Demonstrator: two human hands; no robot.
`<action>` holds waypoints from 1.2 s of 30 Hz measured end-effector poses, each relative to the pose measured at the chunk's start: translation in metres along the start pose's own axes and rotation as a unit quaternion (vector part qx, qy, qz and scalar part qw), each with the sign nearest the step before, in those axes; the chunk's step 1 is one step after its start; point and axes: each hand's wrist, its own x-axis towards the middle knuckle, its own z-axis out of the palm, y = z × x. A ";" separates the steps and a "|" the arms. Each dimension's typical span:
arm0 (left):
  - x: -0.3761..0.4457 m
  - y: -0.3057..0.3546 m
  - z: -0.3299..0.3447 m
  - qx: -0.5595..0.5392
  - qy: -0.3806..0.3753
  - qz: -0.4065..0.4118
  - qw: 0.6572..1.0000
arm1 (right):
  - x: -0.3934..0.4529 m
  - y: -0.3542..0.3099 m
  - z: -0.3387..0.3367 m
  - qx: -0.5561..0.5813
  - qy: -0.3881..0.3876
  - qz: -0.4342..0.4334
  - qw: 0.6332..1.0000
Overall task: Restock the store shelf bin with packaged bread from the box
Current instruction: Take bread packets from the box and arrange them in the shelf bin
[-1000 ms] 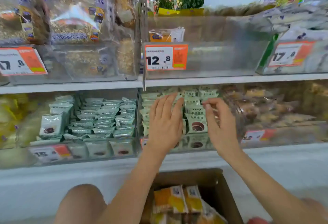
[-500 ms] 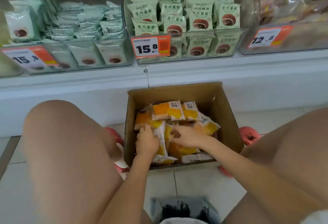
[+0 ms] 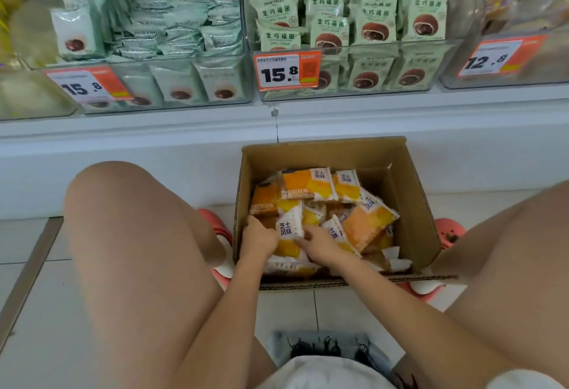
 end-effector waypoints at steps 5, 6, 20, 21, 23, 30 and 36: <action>0.003 0.009 -0.007 -0.154 0.018 -0.044 0.987 | -0.029 -0.014 -0.041 0.276 0.067 -0.015 0.959; 0.006 0.009 -0.008 -0.197 -0.001 -0.059 0.979 | -0.037 -0.014 -0.050 0.307 0.060 -0.016 0.950; -0.026 0.040 -0.028 -0.244 -0.014 0.200 0.949 | -0.054 0.007 -0.065 0.435 0.089 -0.033 0.895; -0.025 0.039 -0.024 -0.222 -0.016 0.213 0.951 | -0.052 0.010 -0.064 0.460 0.096 -0.022 0.883; -0.022 0.036 -0.018 -0.172 -0.027 0.222 0.959 | -0.049 0.014 -0.062 0.496 0.104 -0.001 0.862; -0.022 0.035 -0.017 -0.201 -0.074 0.228 0.950 | -0.044 0.016 -0.065 0.571 0.117 0.047 0.811; -0.027 0.040 -0.021 -0.261 -0.153 0.163 0.939 | -0.046 0.011 -0.066 0.571 0.170 0.054 0.801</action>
